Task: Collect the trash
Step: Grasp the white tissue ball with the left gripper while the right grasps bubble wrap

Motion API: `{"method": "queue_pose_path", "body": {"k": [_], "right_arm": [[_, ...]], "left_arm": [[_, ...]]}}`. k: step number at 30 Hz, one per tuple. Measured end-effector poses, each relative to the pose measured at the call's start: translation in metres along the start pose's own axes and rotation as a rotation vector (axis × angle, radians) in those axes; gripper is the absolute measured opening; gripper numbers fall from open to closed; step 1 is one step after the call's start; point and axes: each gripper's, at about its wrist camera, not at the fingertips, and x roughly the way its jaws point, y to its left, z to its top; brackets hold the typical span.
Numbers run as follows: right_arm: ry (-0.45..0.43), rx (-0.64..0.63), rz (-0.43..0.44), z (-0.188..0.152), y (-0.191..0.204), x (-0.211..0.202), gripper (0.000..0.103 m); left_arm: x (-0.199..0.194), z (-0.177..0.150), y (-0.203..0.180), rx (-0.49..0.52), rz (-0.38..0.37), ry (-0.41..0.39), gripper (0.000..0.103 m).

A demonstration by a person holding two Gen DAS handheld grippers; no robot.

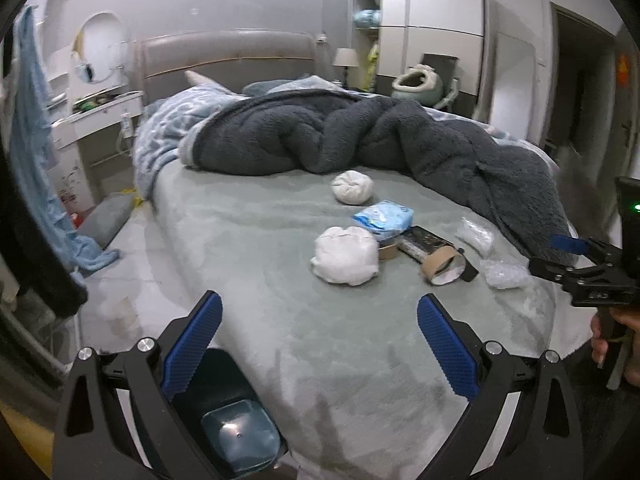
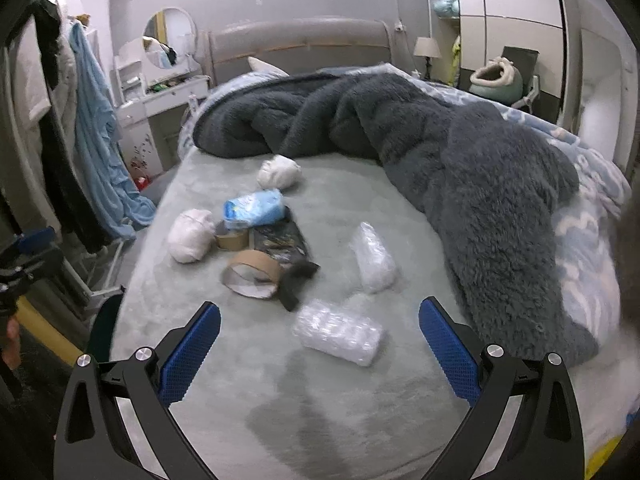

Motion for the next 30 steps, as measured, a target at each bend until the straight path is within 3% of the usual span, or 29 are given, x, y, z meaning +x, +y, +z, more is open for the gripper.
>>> {"method": "queue_pose_path", "body": {"k": [10, 19, 24, 28, 30], "right_arm": [[0.050, 0.099, -0.017, -0.010, -0.015, 0.023, 0.099], [0.113, 0.146, -0.005, -0.015, -0.020, 0.045, 0.088], [0.139, 0.145, 0.008, -0.015, -0.020, 0.053, 0.066], [0.131, 0.143, 0.030, -0.012, -0.018, 0.050, 0.064], [0.112, 0.140, 0.040, -0.009, -0.017, 0.044, 0.064]], "left_arm": [[0.042, 0.014, -0.009, 0.083, -0.126, 0.008, 0.099], [0.084, 0.023, -0.014, 0.127, -0.211, 0.042, 0.098], [0.107, 0.024, -0.016, 0.120, -0.226, 0.073, 0.097], [0.123, 0.026, -0.018, 0.109, -0.236, 0.094, 0.095], [0.133, 0.026, -0.018, 0.104, -0.223, 0.113, 0.089]]}}
